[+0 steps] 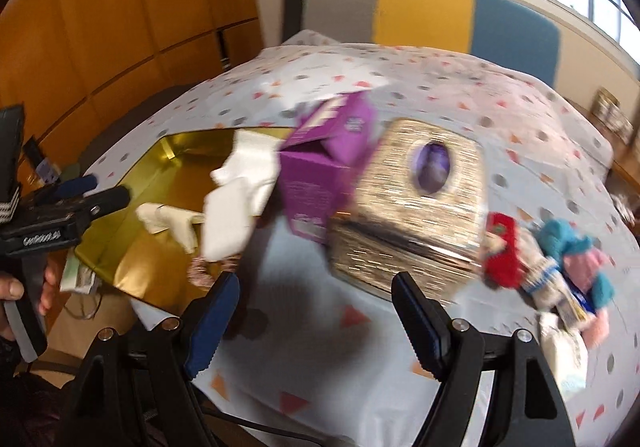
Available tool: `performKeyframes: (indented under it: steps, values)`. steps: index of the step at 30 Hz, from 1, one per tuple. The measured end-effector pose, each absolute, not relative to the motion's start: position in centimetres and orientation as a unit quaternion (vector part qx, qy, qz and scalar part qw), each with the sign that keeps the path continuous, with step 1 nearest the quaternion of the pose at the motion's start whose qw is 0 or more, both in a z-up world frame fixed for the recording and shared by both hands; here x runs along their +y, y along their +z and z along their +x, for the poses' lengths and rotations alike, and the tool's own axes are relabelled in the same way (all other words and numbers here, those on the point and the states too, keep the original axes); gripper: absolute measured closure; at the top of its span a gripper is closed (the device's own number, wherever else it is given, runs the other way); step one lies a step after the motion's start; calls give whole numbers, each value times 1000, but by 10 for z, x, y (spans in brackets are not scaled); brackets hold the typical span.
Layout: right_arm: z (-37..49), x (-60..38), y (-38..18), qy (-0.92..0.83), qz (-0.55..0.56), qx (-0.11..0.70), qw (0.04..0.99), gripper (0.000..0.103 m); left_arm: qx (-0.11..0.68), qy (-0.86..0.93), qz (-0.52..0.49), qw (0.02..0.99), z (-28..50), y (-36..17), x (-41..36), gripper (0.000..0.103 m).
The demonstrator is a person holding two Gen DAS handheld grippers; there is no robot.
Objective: Organize soft objects
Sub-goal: 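Move both tools back toward the remaining soft items on the bed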
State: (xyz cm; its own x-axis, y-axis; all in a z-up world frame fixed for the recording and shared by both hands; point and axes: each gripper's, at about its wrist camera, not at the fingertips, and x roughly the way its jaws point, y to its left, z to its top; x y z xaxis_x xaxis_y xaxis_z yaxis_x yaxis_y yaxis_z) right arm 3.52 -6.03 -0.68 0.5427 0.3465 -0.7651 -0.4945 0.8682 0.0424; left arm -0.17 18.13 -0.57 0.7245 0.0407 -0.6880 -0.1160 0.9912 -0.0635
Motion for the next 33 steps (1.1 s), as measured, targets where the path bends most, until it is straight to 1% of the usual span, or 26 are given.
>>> performKeyframes:
  steps: [8, 14, 15, 20, 22, 23, 24, 25, 29, 31, 33]
  values:
    - [52, -141, 7, 154, 0, 405, 901, 23, 335, -13, -26, 942, -3, 17, 152, 0]
    - [75, -222, 10, 16, 75, 387, 919, 23, 329, -60, -16, 942, 9, 41, 126, 2]
    - [77, -233, 10, -3, 84, 384, 919, 23, 330, -72, -9, 941, 12, 45, 117, 4]
    - [89, -286, 4, -84, 115, 364, 920, 23, 335, -151, 42, 929, 32, 62, 61, 5]
    - [93, -305, 0, -110, 129, 356, 919, 23, 334, -192, 80, 919, 42, 67, 24, 7]
    - [92, -311, -2, -114, 139, 356, 917, 23, 336, -207, 94, 914, 46, 68, 11, 9]
    - [92, -321, -5, -109, 172, 358, 911, 23, 339, -229, 109, 906, 52, 69, -7, 15]
    - [95, -326, -7, -104, 189, 358, 909, 23, 342, -247, 120, 899, 57, 70, -22, 18]
    - [84, -342, -4, -105, 230, 325, 911, 23, 360, -308, 178, 862, 82, 62, -91, 22]
    - [80, -348, -4, -102, 252, 317, 909, 23, 375, -317, 209, 846, 96, 51, -120, 32]
    - [78, -356, -5, -103, 277, 307, 904, 23, 404, -320, 227, 827, 109, 37, -143, 39]
